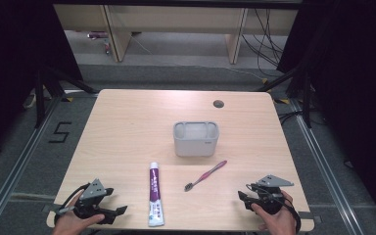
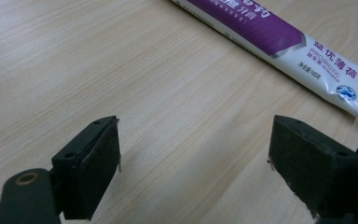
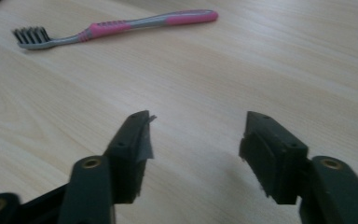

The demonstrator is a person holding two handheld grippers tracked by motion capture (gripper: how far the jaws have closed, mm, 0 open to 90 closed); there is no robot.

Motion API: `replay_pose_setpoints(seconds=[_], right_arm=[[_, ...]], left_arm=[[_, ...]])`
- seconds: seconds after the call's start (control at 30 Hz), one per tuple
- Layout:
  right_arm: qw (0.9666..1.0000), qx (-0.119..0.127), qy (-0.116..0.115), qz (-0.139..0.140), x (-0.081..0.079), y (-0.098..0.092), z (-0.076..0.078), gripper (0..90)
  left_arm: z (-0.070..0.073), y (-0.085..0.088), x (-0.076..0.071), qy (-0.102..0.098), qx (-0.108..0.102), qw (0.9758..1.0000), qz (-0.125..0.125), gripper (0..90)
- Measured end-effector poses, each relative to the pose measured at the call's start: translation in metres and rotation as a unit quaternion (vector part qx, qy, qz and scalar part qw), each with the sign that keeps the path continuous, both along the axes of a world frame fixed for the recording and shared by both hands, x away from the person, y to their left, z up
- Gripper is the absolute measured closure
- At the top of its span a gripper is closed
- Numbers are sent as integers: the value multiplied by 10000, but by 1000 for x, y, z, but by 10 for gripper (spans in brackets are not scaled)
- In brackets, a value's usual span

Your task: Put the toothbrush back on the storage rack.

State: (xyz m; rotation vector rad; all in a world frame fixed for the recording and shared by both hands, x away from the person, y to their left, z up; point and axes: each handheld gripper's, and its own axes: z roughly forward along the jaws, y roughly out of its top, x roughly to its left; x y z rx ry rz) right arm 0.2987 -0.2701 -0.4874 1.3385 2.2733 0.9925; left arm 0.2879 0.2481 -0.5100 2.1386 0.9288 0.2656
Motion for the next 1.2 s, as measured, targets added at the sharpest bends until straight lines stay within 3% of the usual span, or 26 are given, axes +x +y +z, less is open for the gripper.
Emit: replay_pose_setpoints(seconds=[0.07,0.1,0.13,0.17,0.23,0.27,0.4,0.43,0.47,0.5,0.53,0.57,0.7,0.97,1.0,1.1,1.2], right_arm=[[9999,153,33,0,-1,5,2,527],[9996,122,-122,206,1,2,3,566],[9997,183,-27,143,0,4,5,600],[9996,258,-94,60,0,6,6,626],[9994,280,-155,159,1,7,6,664],[9991,256,-220,240,2,9,8,731],[9987,342,-180,331,4,15,8,816],[9981,294,-216,504,6,18,9,871],[9981,362,-139,479,6,22,10,890],[9977,331,-175,564,7,24,11,900],[9968,282,-238,706,10,26,12,900],[9970,339,-132,682,9,31,13,900],[9955,362,-130,866,14,44,14,900],[9943,279,-108,1028,27,65,17,900],[9940,263,-118,1054,28,68,17,900],[9939,264,-84,1069,31,74,18,900],[9919,117,-217,1248,40,83,18,900]], left_arm=[[0,0,0,-5,-1,10000,3,160],[0,0,0,-5,-1,10000,3,160],[0,0,0,-4,0,10000,20,160],[0,0,0,-6,-4,10000,20,160],[0,0,0,-9,-7,10000,20,160],[0,0,0,-8,-15,10000,10,160],[1,0,0,-29,-39,10000,47,160],[1,0,0,-34,-42,10000,56,160],[1,1,0,-54,41,10000,28,160],[1,0,0,-38,-88,9999,65,160],[1,0,0,-52,-87,9999,82,160],[1,1,0,-95,-15,9999,88,160],[2,1,0,-80,-147,9998,118,160],[2,1,0,-96,-31,9999,119,160],[1,-1,-1,-86,-202,9996,152,160],[1,-1,-1,-82,-179,9997,149,160],[2,0,-1,-57,-99,9999,78,161]])
